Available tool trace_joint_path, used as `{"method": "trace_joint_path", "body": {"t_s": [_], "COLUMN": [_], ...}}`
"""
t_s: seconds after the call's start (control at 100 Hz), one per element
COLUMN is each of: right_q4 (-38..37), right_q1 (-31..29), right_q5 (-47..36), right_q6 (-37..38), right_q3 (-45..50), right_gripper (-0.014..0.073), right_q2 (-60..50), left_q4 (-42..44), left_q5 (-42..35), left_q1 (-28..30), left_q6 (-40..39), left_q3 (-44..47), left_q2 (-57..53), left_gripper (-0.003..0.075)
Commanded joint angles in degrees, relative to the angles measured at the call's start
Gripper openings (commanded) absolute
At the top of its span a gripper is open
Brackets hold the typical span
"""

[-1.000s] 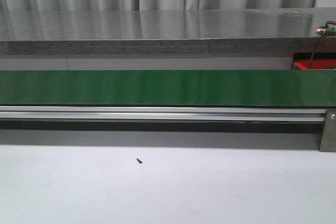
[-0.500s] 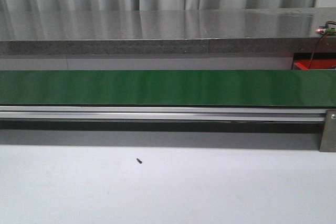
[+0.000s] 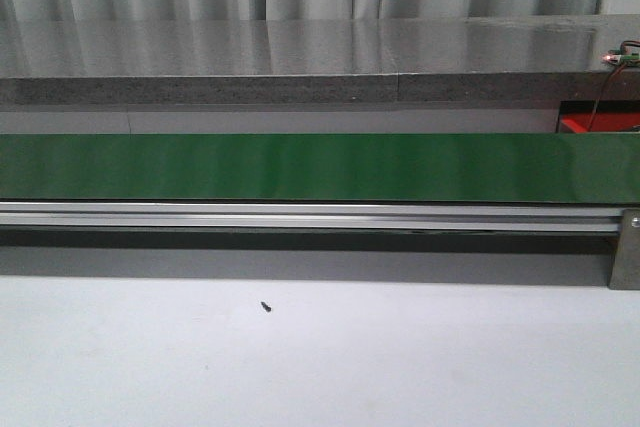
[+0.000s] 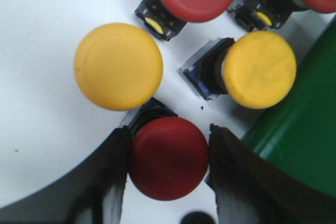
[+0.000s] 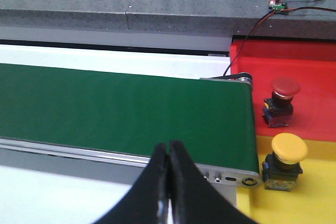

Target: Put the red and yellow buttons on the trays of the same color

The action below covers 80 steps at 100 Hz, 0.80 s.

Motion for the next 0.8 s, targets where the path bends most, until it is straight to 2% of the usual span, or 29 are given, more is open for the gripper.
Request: {"method": "trace_joint_path", "body": {"t_s": [0.0, 0.32, 0.63, 0.79], "right_q4": [0.74, 0.74, 0.79, 0.80], "right_q1": [-0.06, -0.06, -0.06, -0.06], "right_q5": [-4.64, -4.64, -4.64, -4.64], "right_q6": [-0.06, -0.06, -0.06, -0.06], "right_q3": [-1.53, -1.53, -1.53, -1.53], "right_gripper": [-0.0122, -0.0122, -0.0122, -0.0122], "right_q2": [0.12, 0.12, 0.12, 0.12], "left_q4": [-1.13, -1.56, -1.45, -1.45], "left_q5": [-1.15, -1.50, 0.04, 0.26], "left_q1": [-0.06, -1.64, -11.25, -14.33], "left_q6": [-0.05, 2.15, 2.15, 2.15], "left_q3": [-1.56, -1.56, -4.91, -5.01], "left_q2": [-5.75, -15.02, -14.57, -12.50], "left_gripper": [0.0242, 0.0242, 0.0242, 0.0242]}}
